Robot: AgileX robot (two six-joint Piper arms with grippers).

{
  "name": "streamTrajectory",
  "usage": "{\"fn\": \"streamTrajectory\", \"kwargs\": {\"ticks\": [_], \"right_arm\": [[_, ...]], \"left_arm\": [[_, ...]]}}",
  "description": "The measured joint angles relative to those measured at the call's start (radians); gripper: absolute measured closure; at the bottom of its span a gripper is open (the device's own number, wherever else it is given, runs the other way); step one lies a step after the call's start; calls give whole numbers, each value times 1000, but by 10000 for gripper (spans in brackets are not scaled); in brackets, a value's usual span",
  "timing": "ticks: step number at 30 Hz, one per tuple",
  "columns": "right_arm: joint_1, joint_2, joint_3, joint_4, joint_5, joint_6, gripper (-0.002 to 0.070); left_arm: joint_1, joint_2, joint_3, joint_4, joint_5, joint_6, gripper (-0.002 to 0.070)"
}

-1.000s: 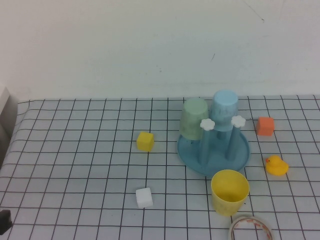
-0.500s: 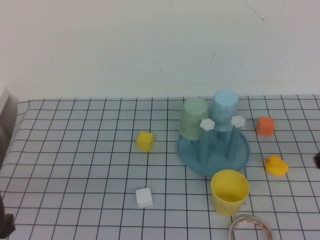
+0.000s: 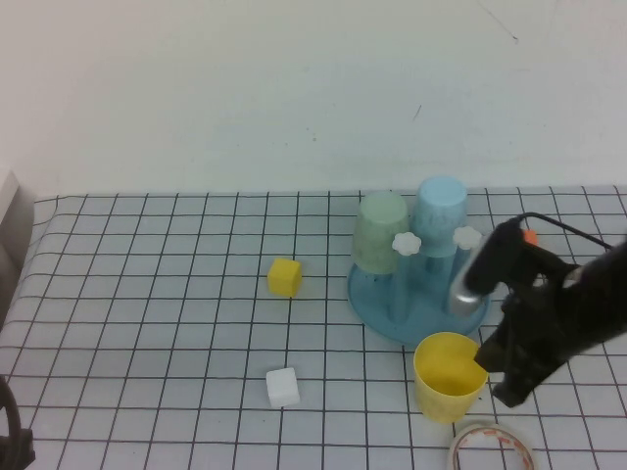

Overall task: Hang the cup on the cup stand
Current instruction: Pick up the cup from the table

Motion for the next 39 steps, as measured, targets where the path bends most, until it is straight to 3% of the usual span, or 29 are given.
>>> {"fn": "streamTrajectory", "kwargs": {"ticks": [5, 14, 19, 25, 32, 39], "right_arm": [[8, 121, -116, -50, 39, 32, 640], [8, 265, -247, -110, 54, 53, 365], [8, 339, -267, -142, 48, 53, 338], [8, 385, -267, -145, 36, 53, 391], [8, 386, -268, -145, 33, 48, 634], [8, 355, -268, 3, 37, -14, 653]], "left_arm": [[0, 0, 0, -6, -13, 5, 676], [0, 0, 0, -94, -30, 81, 676], [0, 0, 0, -125, -30, 121, 677], [0, 0, 0, -150, -30, 137, 676], [0, 0, 0, -165, -65, 141, 676], [0, 39, 0, -167, -88, 141, 676]]}}
